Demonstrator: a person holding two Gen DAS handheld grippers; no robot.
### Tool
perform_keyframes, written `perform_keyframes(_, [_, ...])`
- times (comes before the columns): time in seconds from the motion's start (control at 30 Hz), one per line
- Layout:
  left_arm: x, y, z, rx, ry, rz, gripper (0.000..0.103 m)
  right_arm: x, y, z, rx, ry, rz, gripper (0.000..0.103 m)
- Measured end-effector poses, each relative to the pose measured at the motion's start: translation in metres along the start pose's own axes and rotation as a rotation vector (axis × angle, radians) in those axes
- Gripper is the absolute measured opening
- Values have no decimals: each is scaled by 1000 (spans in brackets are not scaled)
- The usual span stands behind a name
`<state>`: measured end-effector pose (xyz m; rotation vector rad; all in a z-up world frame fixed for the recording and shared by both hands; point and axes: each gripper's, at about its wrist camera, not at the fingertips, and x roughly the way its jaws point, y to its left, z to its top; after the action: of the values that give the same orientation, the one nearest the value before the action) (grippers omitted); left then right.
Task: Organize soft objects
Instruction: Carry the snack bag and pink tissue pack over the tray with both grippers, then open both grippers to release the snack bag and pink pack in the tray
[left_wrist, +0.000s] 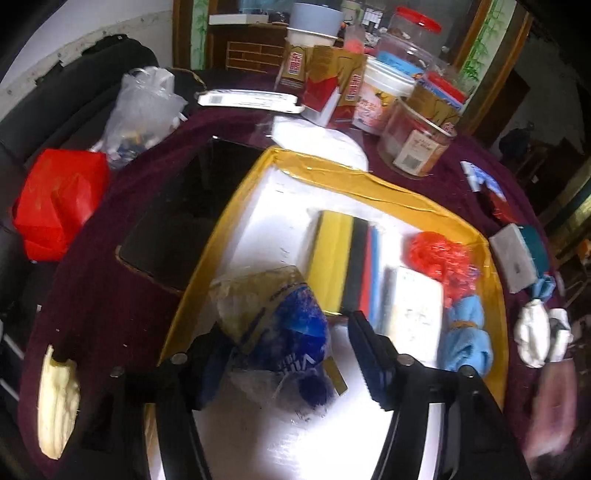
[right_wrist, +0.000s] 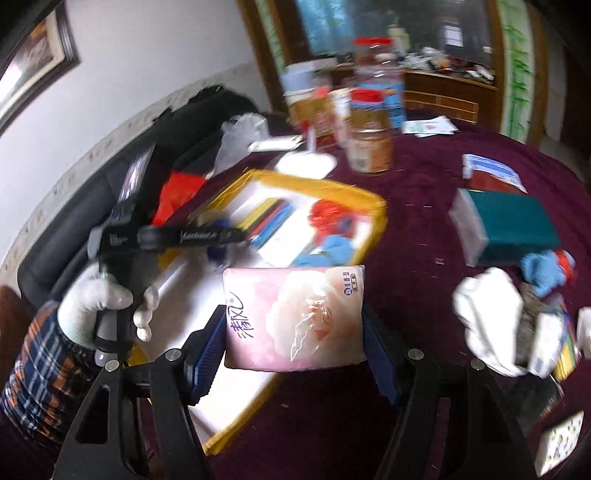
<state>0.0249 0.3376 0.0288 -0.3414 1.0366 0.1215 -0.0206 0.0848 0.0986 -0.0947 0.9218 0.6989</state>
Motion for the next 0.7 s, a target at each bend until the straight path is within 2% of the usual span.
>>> perform_keyframes(0.07, [-8, 3, -2, -15, 4, -36, 71, 14, 14, 2, -41, 31, 2, 69])
perform_keyframes(0.13, [-22, 5, -7, 3, -25, -28, 71, 32, 32, 3, -96, 77, 6, 69])
perform_keyframes(0.27, [-66, 12, -19, 24, -157, 7, 74, 63, 55, 0, -178, 154, -9, 69])
perform_keyframes(0.4, [-98, 24, -35, 5, -225, -39, 77, 97, 64, 0, -224, 224, -101, 69])
perform_keyframes(0.5, [-111, 29, -45, -3, -251, -48, 77, 113, 59, 7, -232, 232, -171, 71])
perform_keyframes(0.57, [-115, 28, -49, 3, -263, -38, 77, 120, 54, 12, -230, 227, -223, 75])
perform_keyframes(0.7, [-122, 24, -55, -2, -259, -56, 77, 127, 42, 23, -181, 218, -210, 76])
